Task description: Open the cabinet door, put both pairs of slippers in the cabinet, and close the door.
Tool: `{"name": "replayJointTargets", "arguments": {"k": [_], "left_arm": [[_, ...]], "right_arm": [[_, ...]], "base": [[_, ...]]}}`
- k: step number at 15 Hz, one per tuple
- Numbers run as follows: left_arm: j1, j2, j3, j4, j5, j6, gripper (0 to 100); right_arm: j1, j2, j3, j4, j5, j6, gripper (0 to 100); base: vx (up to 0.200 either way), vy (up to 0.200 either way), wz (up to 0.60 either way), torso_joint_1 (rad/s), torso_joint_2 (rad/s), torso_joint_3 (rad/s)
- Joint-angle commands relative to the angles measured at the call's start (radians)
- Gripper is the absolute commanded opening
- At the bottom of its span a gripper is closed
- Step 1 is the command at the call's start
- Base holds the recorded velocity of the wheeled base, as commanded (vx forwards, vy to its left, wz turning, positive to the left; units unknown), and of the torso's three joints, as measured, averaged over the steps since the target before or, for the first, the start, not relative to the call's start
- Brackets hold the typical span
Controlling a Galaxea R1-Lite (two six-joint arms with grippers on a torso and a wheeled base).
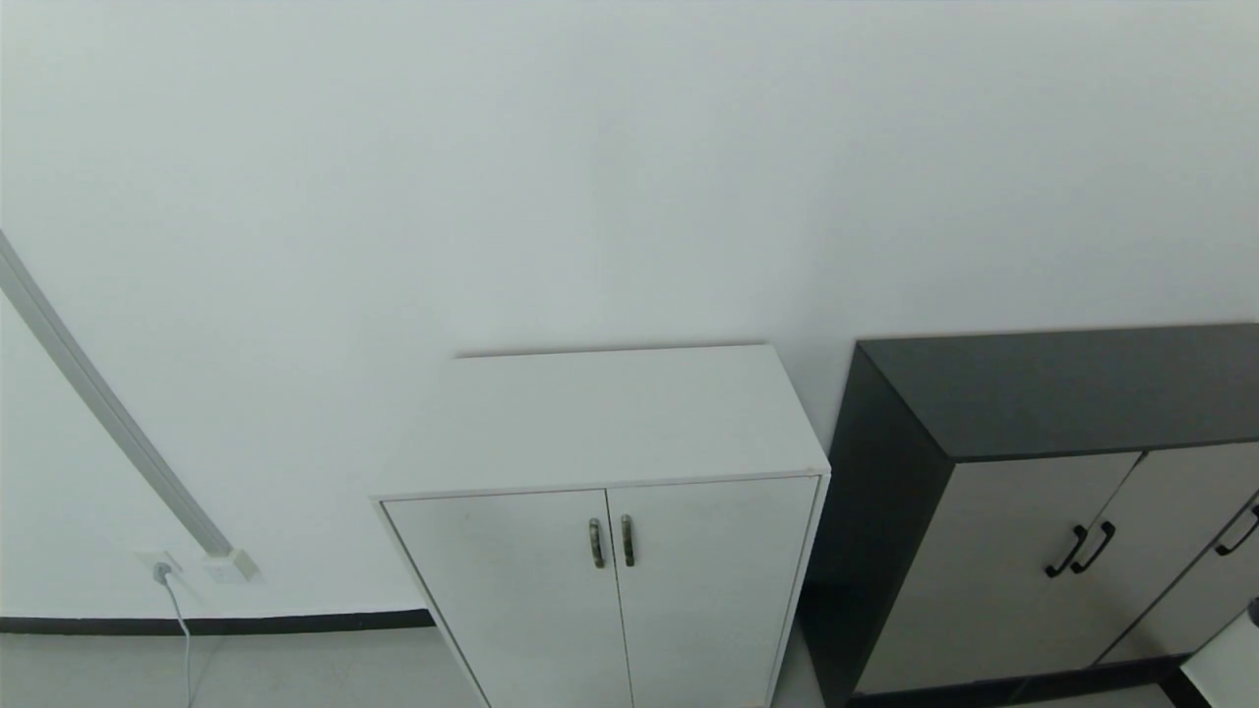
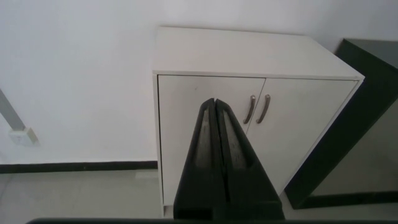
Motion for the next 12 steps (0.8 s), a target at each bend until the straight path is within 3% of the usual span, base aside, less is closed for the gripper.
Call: {"name": "replayJointTargets", "arguments": {"k": [1, 4, 7, 12], "left_arm": [[0.000, 0.001, 0.000, 0.000, 0.000, 0.000, 0], [0.000, 0.001, 0.000, 0.000, 0.000, 0.000, 0], [0.000, 0.001, 0.000, 0.000, 0.000, 0.000, 0], [0.000, 0.002, 0.000, 0.000, 0.000, 0.000, 0]], "right_arm": [[0.008, -0.249, -0.031, 0.140, 0.050, -0.003, 0], [0.008, -0.335, 0.012, 0.222, 0.126, -0.003, 0], [0.011, -0.341, 0.134, 0.217, 0.232, -0.043, 0], [0.012, -0.342, 0.180, 0.220, 0.258, -0.076, 0]], "base": [[0.000, 0.000, 0.00, 0.000, 0.00, 0.000], [0.000, 0.000, 0.00, 0.000, 0.00, 0.000], [0.000, 0.000, 0.00, 0.000, 0.00, 0.000], [0.000, 0.000, 0.00, 0.000, 0.00, 0.000]]}}
